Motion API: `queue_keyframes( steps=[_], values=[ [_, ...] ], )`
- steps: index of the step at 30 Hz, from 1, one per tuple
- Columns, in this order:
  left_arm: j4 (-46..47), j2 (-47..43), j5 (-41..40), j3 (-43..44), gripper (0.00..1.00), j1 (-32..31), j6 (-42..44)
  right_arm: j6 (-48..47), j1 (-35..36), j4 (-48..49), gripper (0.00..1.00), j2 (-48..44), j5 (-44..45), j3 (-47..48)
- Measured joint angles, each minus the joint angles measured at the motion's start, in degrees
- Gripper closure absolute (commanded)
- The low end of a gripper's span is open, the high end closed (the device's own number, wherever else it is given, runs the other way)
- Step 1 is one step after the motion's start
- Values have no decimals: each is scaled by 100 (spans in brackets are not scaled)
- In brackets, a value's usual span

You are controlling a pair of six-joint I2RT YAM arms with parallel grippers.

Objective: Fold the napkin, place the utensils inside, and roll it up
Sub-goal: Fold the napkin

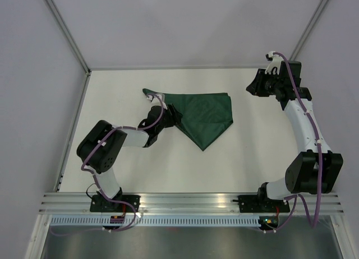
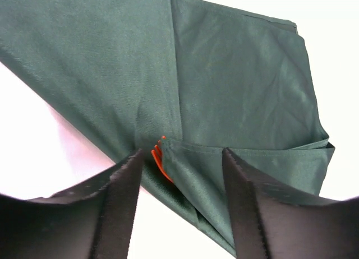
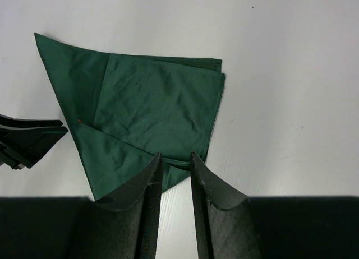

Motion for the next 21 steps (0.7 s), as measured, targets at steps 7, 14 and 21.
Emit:
queue_keyframes(
  steps=[7, 14, 21],
  values=[
    [-72, -584, -68, -116, 32, 323, -2, -2, 0, -2, 68, 0, 0, 0],
    [-1344, -758, -269, 833, 40, 1364, -173, -2, 9, -4, 68, 0, -2, -2],
    [-2116, 295, -28, 2074, 41, 2197, -328, 0, 28, -4, 68, 0, -17, -2]
  ],
)
